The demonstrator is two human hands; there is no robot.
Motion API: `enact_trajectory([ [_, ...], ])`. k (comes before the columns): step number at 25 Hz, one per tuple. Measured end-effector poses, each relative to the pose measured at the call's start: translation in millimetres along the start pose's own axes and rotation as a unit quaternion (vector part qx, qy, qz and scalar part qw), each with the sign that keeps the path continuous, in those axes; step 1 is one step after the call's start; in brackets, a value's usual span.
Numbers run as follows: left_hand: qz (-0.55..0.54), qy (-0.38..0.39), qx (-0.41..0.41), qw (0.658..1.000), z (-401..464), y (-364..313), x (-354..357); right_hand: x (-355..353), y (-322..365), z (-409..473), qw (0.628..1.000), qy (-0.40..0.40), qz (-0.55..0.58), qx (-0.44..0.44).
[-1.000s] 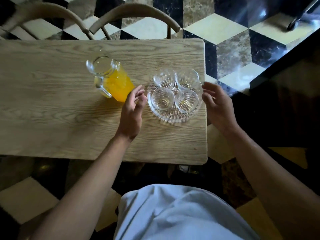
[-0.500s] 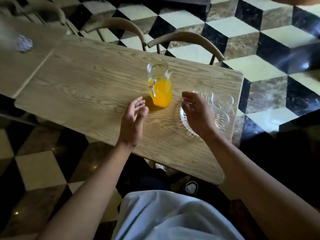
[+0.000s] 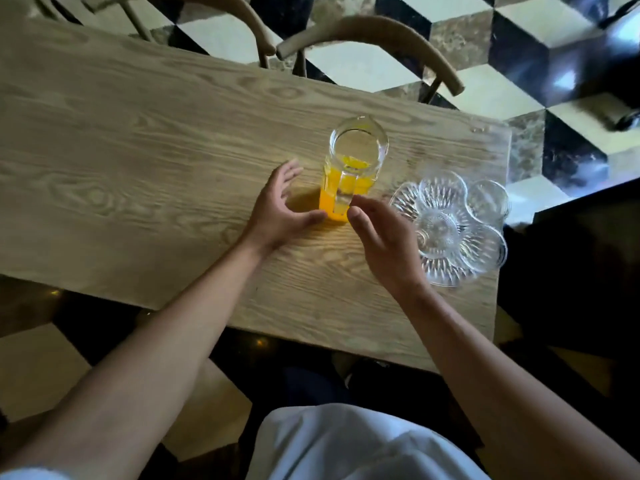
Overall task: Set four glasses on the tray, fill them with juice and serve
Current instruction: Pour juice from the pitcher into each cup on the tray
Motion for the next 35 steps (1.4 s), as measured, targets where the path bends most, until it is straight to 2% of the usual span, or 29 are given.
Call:
enact_trajectory([
  [4, 0.081, 0.155, 0.022, 0.984, 52, -2, 25, 6, -6, -1, 0.998, -0.041, 0.054, -0.005],
  [7, 0.122, 0.228, 0.043, 0.965, 70, -6, 42, 12, -11, -3, 0.991, -0.063, 0.12, 0.011],
  [10, 0.145, 0.249, 0.062, 0.956, 78, -9, 48, 20, -11, -5, 0.986, -0.066, 0.153, 0.017],
  [19, 0.213, 0.297, 0.109, 0.924, 88, -12, 49, 29, 0, -6, 0.983, -0.094, 0.158, 0.015],
  [23, 0.235, 0.284, 0.125, 0.921, 81, -24, 47, 22, 11, -4, 0.984, -0.077, 0.161, 0.012],
  [29, 0.239, 0.194, 0.121, 0.944, 56, -26, 40, 6, 10, -11, 0.978, -0.066, 0.194, 0.035],
  [35, 0.2, 0.112, 0.094, 0.969, 6, -39, 43, -23, 27, -29, 0.976, -0.037, 0.214, -0.008],
])
Point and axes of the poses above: each hand's wrist, its own z-axis towards the middle knuckle, its own x-axis out of the palm, y = z × x, the point moved 8 cm from there along z, towards the middle knuckle, and after that the axes turned 7 degrees about -z, right-handed, at the moved point
